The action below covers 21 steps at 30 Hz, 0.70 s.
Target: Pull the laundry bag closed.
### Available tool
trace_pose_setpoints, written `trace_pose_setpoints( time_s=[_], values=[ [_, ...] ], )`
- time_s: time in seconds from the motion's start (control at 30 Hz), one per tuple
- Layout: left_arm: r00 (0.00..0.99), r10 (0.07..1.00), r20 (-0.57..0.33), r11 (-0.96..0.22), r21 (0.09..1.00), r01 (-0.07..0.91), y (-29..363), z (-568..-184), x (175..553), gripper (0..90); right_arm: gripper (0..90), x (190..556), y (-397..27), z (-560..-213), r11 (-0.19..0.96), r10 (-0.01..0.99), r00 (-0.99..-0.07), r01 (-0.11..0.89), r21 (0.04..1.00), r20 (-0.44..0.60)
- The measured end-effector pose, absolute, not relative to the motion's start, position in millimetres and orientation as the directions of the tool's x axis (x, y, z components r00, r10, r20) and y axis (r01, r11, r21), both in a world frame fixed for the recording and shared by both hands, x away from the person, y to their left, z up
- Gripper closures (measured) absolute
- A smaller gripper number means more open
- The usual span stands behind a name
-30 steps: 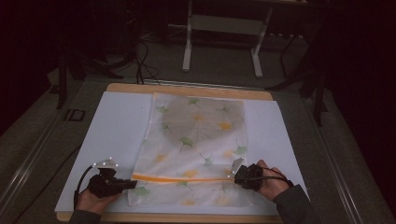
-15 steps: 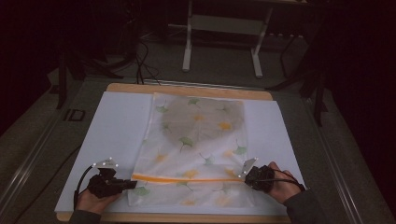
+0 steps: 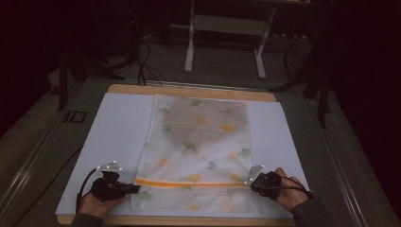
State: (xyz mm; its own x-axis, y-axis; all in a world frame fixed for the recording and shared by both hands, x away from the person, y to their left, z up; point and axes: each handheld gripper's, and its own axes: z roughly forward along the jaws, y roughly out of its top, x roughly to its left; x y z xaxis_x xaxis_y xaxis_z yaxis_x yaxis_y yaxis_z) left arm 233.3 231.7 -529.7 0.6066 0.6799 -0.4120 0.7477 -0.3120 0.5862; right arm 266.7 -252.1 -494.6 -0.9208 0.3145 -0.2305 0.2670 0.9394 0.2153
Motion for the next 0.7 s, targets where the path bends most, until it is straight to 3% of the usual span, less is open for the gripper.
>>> trace_pose_setpoints(
  time_s=[0.3, 0.47, 0.7],
  values=[
    [0.611, 0.674, -0.415, -0.313, 0.590, 0.745, 235, -530, 231, 80.5, 87.9, 257, -262, -498, 0.920, 0.340, -0.907, 0.267, 0.287, -0.249],
    [0.601, 0.687, -0.409, -0.274, 0.620, 0.735, 243, -527, 230, 73.5, 77.1, 258, -277, -500, 0.872, 0.421, -0.884, 0.332, 0.360, -0.204],
    [0.586, 0.716, -0.378, -0.242, 0.653, 0.717, 246, -524, 230, 72.4, 63.8, 261, -303, -501, 0.723, 0.549, -0.834, 0.439, 0.533, -0.057]
  ],
)
